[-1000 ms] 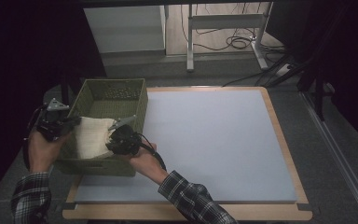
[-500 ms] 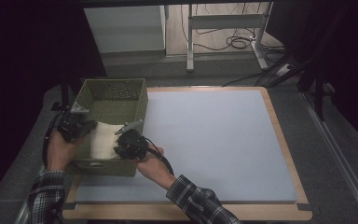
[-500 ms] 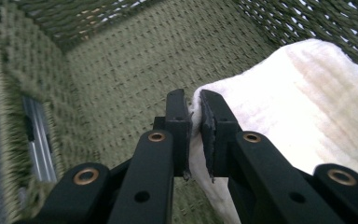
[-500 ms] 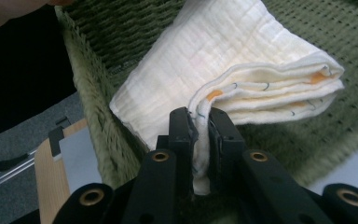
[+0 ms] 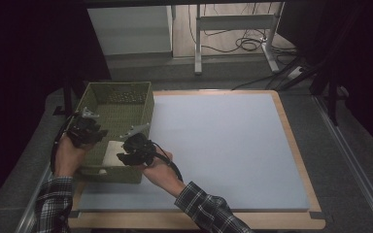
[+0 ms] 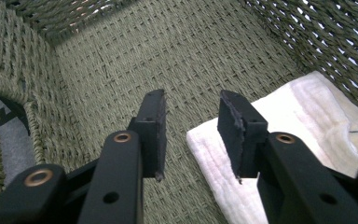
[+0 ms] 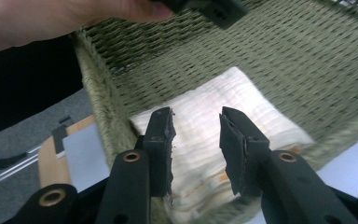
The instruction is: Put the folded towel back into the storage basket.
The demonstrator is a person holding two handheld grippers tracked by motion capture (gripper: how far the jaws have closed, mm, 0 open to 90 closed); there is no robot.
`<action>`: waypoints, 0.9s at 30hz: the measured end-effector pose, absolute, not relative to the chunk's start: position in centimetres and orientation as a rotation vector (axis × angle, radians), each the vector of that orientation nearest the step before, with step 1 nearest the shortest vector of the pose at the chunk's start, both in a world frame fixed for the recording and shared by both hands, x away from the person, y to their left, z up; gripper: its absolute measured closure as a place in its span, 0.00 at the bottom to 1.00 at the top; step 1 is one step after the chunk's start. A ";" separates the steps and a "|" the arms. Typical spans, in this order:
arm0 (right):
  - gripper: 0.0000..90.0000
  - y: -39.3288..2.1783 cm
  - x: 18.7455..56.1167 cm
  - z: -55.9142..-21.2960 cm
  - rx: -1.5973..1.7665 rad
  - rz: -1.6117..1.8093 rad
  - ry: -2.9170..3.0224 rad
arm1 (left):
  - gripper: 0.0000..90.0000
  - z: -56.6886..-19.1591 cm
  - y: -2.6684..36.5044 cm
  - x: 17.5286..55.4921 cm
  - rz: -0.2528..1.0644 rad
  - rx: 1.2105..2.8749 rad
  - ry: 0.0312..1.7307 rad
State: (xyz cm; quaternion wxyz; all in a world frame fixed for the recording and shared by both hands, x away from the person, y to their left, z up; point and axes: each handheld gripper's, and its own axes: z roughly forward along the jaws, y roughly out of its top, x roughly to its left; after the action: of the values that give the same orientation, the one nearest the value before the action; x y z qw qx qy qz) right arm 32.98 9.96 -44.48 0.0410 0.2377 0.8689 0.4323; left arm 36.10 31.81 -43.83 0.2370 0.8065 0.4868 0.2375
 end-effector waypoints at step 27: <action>0.42 5.9 33.8 -43.1 0.605 1.305 2.576 | 0.22 -43.5 30.0 36.2 0.532 2.008 1.331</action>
State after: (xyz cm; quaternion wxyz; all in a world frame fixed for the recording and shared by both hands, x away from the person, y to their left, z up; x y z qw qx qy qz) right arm 33.84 5.90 -43.05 0.0955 0.2042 0.8690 0.4405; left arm 36.21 29.99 -43.48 0.3309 0.7679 0.5093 0.2036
